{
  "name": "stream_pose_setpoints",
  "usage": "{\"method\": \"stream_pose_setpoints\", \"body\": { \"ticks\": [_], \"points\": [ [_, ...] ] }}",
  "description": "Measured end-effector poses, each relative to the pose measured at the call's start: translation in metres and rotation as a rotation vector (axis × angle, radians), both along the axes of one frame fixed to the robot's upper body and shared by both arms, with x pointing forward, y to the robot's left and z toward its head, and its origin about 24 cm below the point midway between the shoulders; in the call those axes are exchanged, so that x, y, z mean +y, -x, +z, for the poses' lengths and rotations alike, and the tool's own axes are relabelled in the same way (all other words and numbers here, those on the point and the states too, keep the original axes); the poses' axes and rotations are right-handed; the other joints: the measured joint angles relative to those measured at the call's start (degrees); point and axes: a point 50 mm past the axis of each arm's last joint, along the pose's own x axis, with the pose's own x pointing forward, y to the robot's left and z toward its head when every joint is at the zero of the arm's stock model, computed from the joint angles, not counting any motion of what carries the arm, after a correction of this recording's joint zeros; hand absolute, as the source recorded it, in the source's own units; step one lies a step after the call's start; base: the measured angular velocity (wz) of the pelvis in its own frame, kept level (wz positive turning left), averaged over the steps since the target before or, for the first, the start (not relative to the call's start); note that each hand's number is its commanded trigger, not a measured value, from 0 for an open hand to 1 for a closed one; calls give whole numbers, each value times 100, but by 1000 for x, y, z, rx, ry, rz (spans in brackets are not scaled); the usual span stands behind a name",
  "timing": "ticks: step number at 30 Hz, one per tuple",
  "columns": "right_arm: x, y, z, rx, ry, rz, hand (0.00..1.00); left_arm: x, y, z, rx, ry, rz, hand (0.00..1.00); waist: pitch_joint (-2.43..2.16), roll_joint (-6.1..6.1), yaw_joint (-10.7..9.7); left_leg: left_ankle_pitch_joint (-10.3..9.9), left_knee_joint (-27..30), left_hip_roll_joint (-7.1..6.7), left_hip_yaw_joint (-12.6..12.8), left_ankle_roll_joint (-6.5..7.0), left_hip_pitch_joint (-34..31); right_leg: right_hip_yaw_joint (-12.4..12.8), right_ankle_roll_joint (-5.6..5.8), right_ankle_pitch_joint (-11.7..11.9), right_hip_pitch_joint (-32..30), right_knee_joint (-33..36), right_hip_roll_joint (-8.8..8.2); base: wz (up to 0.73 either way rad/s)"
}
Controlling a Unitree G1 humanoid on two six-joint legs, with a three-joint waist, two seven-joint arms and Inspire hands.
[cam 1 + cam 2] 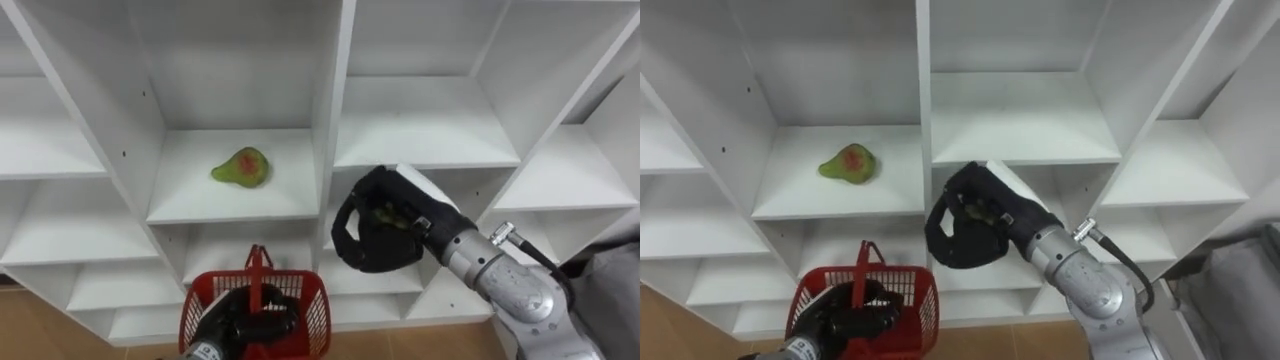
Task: Collect fruits from the closet
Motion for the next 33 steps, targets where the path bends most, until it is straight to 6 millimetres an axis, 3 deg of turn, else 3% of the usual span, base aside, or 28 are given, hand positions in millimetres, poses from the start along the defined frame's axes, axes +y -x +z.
{"method": "stream_pose_setpoints", "body": {
  "ticks": [6,8,13,21,26,33],
  "points": [
    [0,1,-4,23,0,4,100,-2,2,-1,6,-2,-7,100,29,-33,111,0,-8,-3,-2,0,15,35,0,0,-1,-8,5,-2],
    [-1,4,-9,54,-1,3,100,-3,3,-2,9,-2,-11,100,49,-69,164,0,-9,-4,-5,0,20,48,0,0,2,-15,8,-2],
    [-1,12,-31,161,-7,-11,100,-7,4,-2,15,0,-24,100,46,-73,281,0,-9,-9,-3,0,25,53,1,0,17,-6,1,0],
    [2,17,-50,274,-83,-48,100,-8,3,-1,14,3,-34,100,39,45,252,0,-7,-7,-3,0,1,16,1,0,23,-17,-4,1],
    [4,25,-75,393,-117,-83,100,-10,4,-1,18,5,-42,100,23,136,270,0,-6,-7,-5,0,-29,-26,2,-1,10,-23,-8,4],
    [8,29,-83,430,-134,-90,100,-11,5,-2,21,5,-48,100,22,143,266,0,-6,-7,-11,0,-27,-43,2,0,17,-17,-11,0]
  ]
}}
